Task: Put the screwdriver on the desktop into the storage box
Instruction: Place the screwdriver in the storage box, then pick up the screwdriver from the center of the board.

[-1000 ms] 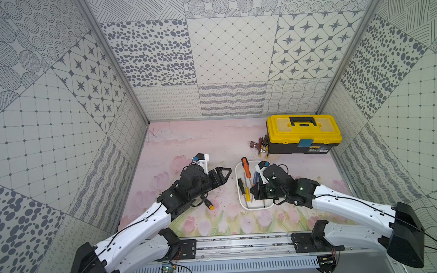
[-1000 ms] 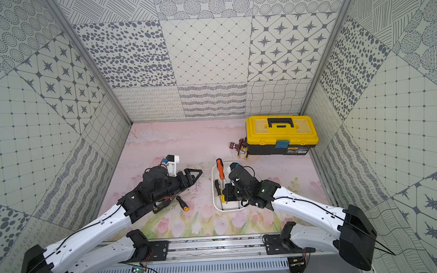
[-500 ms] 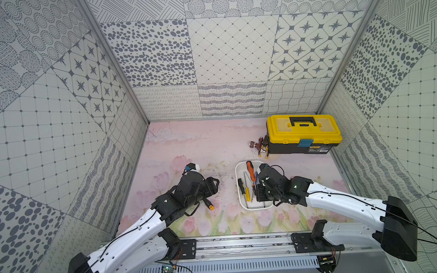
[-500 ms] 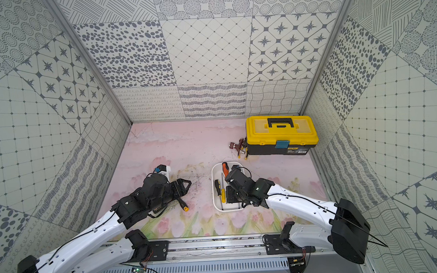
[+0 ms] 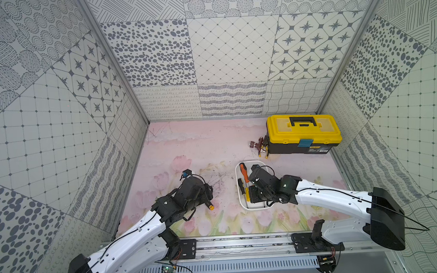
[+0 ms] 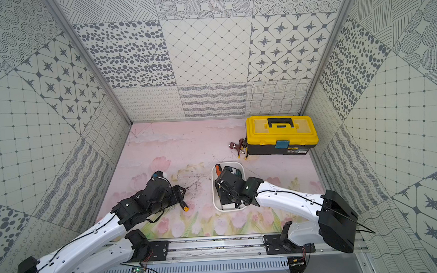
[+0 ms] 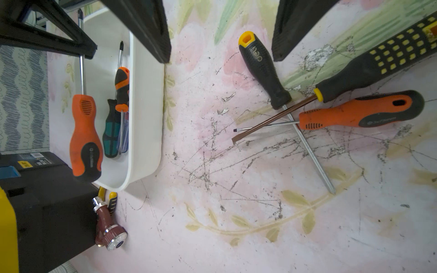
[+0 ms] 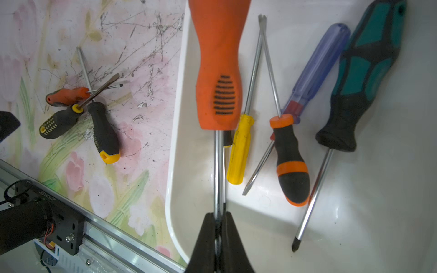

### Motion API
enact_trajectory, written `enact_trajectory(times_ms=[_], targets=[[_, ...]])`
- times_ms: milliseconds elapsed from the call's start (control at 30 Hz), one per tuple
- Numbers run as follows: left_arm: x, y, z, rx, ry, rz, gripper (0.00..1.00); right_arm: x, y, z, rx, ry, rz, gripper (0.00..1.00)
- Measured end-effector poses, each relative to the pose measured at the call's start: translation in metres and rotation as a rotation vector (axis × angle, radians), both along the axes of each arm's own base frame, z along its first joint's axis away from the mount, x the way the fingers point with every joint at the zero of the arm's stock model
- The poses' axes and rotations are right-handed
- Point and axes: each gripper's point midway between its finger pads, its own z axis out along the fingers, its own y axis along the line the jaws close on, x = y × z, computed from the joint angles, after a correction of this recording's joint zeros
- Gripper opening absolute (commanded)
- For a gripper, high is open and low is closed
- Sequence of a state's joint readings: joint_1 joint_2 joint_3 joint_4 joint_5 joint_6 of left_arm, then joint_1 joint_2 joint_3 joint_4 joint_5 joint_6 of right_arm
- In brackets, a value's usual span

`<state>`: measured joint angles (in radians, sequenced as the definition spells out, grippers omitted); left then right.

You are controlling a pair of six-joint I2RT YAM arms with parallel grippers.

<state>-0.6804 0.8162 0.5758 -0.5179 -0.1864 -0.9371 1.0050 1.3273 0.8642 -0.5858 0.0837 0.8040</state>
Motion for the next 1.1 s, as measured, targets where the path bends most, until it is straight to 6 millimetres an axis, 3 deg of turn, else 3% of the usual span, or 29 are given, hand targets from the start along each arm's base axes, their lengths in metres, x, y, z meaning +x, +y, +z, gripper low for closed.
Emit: enact_trajectory(times_ms=[67,133,200,333,633,867,1100], targets=[[-0.001,0.001,-0.004,0.008,0.014,0.002,0.7,0.001,0.001,-0.004,-0.01,0.005,-0.004,0.35],[-0.002,0.001,-0.009,0.019,0.03,0.0,0.69,0.002,0.001,-0.005,-0.015,0.004,-0.013,0.6],[-0.003,0.0,-0.015,0.029,0.053,-0.007,0.66,0.003,0.0,-0.004,-0.02,-0.006,-0.012,0.66],[-0.007,-0.002,-0.03,0.058,0.116,-0.023,0.58,0.005,-0.001,-0.002,-0.019,-0.019,-0.02,0.64],[-0.01,-0.002,-0.057,0.161,0.252,-0.031,0.53,0.005,-0.001,0.022,0.044,-0.065,-0.014,0.41],[-0.013,-0.003,-0.076,0.226,0.338,-0.05,0.61,0.002,0.001,0.025,0.053,-0.071,-0.004,0.41],[-0.019,-0.006,-0.091,0.236,0.411,-0.071,0.57,0.002,0.001,0.026,0.054,-0.072,-0.004,0.4]])
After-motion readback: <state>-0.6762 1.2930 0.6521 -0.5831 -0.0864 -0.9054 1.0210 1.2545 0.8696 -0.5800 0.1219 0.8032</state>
